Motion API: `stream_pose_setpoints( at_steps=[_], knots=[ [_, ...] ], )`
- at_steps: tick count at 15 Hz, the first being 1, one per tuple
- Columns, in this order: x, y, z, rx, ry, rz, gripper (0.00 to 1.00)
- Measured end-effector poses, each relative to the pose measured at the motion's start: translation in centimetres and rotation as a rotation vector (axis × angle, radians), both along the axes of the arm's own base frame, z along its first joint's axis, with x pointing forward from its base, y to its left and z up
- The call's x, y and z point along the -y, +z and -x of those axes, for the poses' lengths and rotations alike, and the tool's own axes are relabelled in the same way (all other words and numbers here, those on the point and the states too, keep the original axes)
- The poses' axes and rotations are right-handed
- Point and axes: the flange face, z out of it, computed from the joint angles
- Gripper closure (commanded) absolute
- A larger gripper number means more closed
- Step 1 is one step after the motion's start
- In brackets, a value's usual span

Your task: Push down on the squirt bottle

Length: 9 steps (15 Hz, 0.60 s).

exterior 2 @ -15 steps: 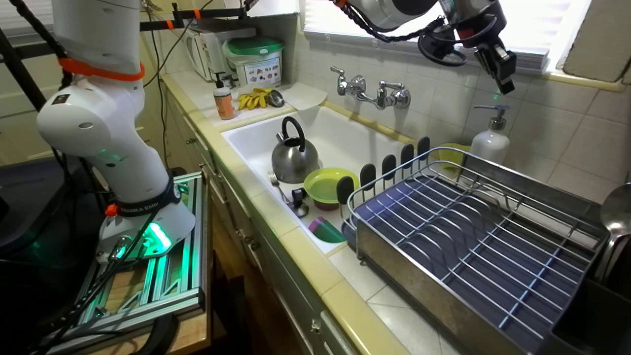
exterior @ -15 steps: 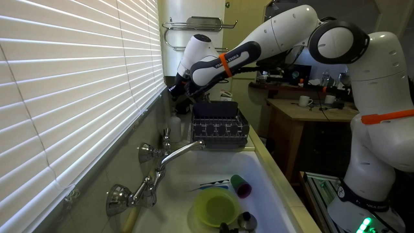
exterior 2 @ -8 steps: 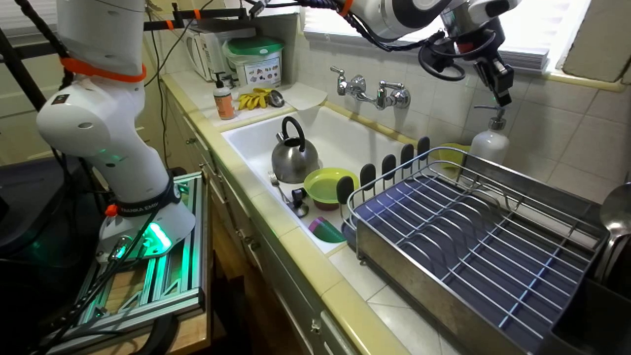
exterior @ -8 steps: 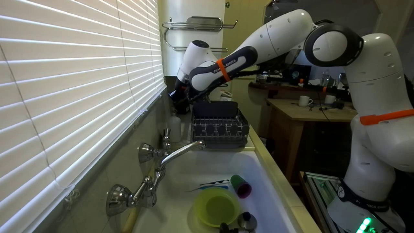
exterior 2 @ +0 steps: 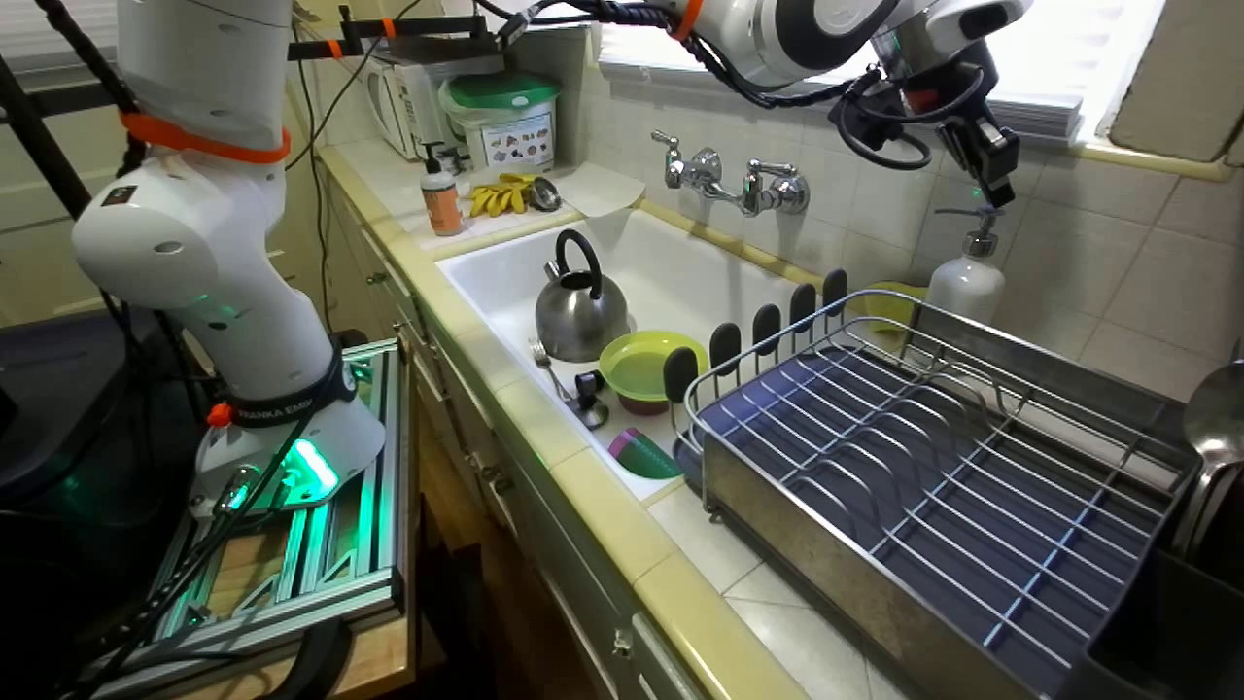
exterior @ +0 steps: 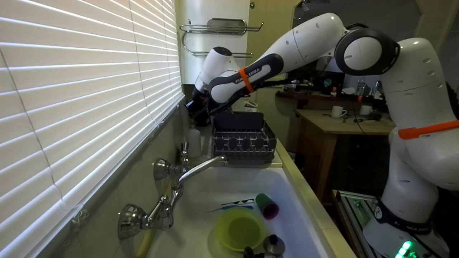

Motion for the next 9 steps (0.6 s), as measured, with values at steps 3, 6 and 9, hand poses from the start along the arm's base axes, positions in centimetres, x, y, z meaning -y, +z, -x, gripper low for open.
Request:
stream_pose_setpoints(
  at_steps=[3, 6, 9],
  knots=[
    [0.07, -0.14, -0.06, -0.001, 0.004, -0.007, 1.00],
    [0.18, -0.12, -0.09, -0.002, 0.009, -0.013, 1.00],
    [0.24, -0.08, -0.10, -0.006, 0.009, -0.017, 1.00]
  ],
)
